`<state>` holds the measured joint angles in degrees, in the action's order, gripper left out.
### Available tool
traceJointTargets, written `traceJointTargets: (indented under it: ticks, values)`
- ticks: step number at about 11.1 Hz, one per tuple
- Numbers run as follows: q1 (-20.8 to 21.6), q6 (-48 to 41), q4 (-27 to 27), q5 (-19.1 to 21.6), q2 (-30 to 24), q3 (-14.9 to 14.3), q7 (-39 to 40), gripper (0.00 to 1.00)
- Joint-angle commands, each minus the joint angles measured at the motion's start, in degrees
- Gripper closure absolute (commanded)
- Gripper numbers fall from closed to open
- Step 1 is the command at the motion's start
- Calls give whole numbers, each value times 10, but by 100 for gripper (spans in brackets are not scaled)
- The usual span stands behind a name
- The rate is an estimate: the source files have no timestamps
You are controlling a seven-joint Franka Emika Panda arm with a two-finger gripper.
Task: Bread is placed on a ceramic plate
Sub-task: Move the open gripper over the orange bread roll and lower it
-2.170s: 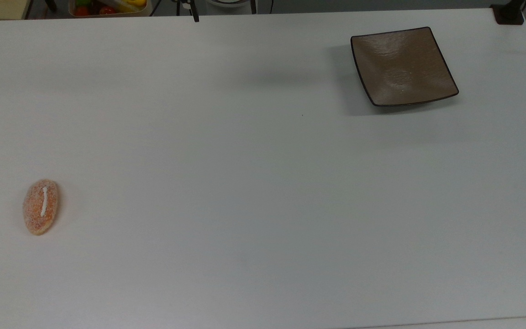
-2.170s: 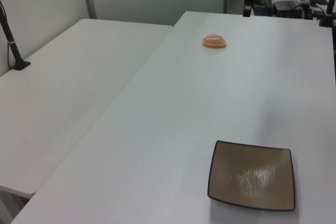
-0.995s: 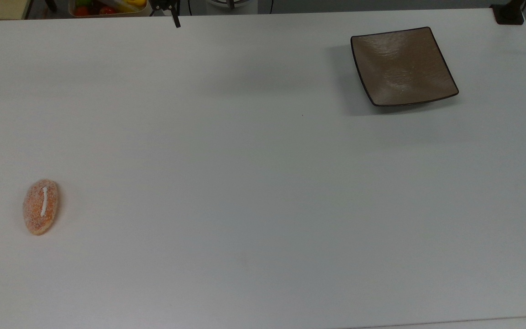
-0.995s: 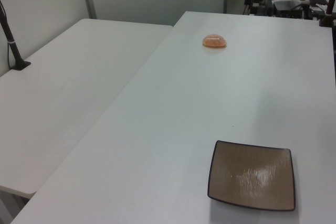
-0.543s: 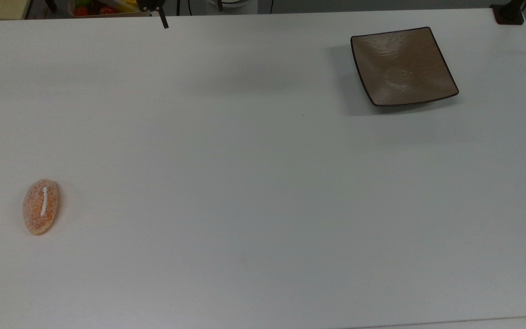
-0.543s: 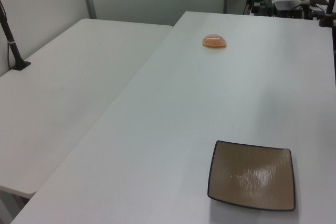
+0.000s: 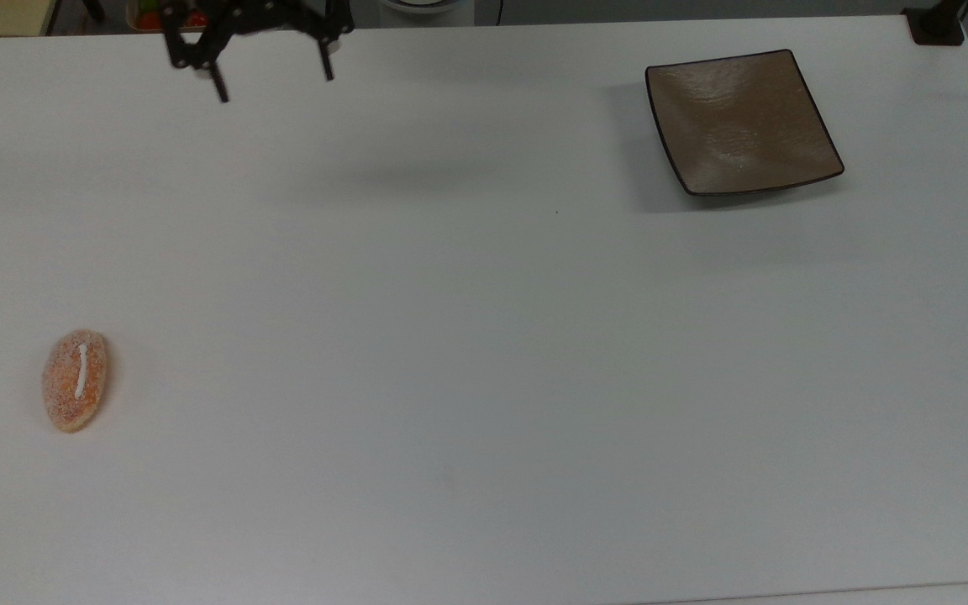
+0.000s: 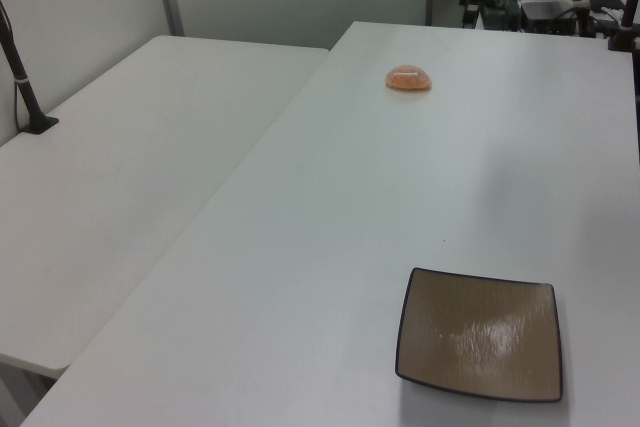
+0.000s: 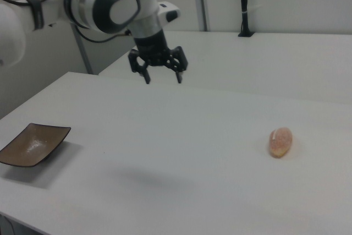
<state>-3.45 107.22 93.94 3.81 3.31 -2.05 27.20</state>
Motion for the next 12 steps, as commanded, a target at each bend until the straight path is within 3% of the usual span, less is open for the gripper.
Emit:
traceJointTargets:
  ticks: [1,4,8,12]
  values:
    - [-34,101,-21,12,55,-12,34,0]
    - [-66,200,-43,21,115,-12,35,0]
    - [-105,261,-141,62,232,-12,31,0]
    - [-110,362,-165,68,316,-12,28,0]
